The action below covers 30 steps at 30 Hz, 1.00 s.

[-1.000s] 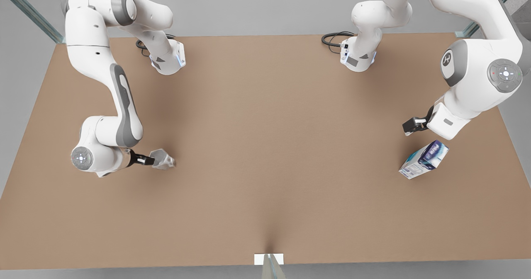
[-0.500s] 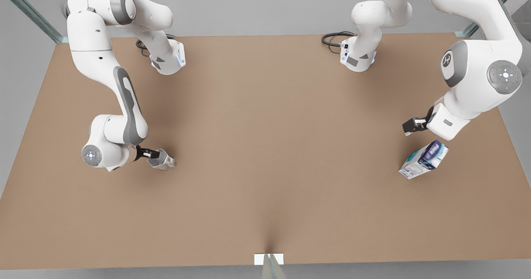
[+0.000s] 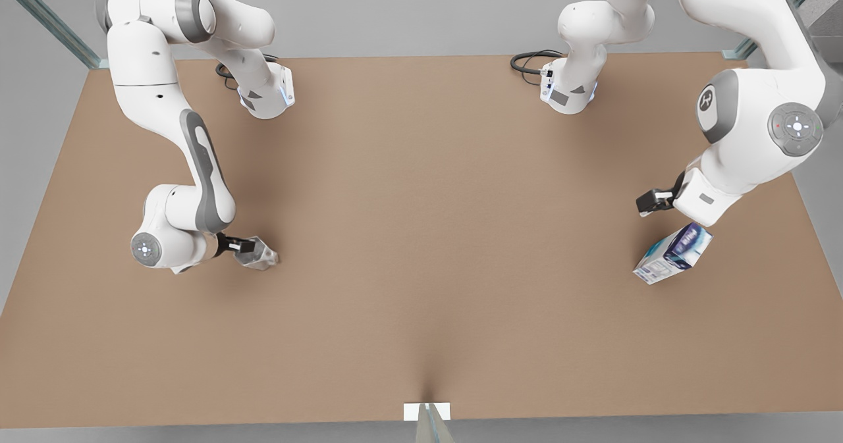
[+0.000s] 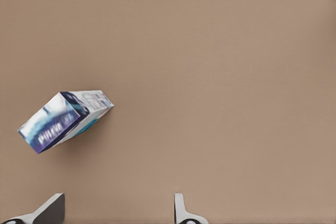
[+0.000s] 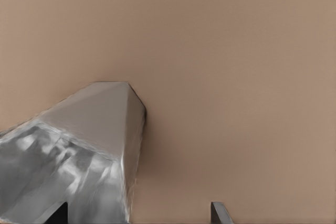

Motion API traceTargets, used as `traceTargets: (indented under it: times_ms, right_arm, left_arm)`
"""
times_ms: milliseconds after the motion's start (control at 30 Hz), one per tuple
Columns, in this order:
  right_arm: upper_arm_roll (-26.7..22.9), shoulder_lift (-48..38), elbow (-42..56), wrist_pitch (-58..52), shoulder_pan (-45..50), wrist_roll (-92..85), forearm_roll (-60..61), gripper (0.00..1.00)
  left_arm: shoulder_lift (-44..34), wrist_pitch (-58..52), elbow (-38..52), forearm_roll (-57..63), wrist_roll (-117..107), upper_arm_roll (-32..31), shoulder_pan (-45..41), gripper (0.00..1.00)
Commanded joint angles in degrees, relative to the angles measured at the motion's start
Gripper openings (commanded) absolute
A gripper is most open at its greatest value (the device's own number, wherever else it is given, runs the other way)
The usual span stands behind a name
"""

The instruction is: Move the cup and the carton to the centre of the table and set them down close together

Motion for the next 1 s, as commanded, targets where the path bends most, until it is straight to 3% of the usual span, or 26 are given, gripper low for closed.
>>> traceTargets:
  times_ms: [0, 433, 467, 500, 533, 567, 733, 800, 967]
  right_arm:
    - [0.0, 0.0, 0.0, 0.0, 0.0, 0.0, 0.0, 1.00]
    - [0.0, 4.7, 4.7, 0.4, 0.1, -0.9, 1.8, 1.00]
    - [0.0, 4.7, 4.7, 0.4, 0.1, -0.9, 2.0, 0.97]
    - [0.0, 4.7, 4.6, 0.4, 0.0, -0.9, 2.1, 0.77]
    - [0.0, 4.8, 4.6, 0.4, 0.0, -0.9, 3.0, 0.49]
    - [0.0, 5.0, 4.5, 0.3, 0.1, -0.9, 3.3, 0.37]
    - [0.0, 5.0, 4.6, 0.3, 0.1, -2.9, 3.1, 0.29]
    - [0.0, 5.0, 4.6, 0.3, 0.1, -2.9, 3.1, 0.21]
    - [0.0, 5.0, 4.6, 0.3, 0.1, -2.9, 3.1, 0.21]
  left_arm:
    - [0.0, -0.1, 0.0, 0.3, 0.0, 0.0, 0.2, 1.00]
    - [1.0, 0.3, 0.4, 0.4, 0.0, -0.1, 0.2, 1.00]
    - [1.0, 0.3, 0.4, 0.4, 0.0, -0.1, 0.2, 1.00]
    - [1.0, 0.3, 0.4, 0.4, 0.1, -0.1, 0.2, 1.00]
    - [1.0, 0.2, 0.4, 0.4, 0.1, -0.1, 0.2, 1.00]
    - [1.0, 0.2, 0.4, 0.4, 0.1, -0.1, 0.2, 1.00]
    - [1.2, 0.1, 0.4, 0.4, 0.0, -0.1, 0.2, 1.00]
    - [1.1, 0.1, 0.4, 0.3, 0.1, -0.1, 0.2, 1.00]
    - [1.2, 0.0, 0.4, 0.3, 0.0, -0.1, 0.3, 1.00]
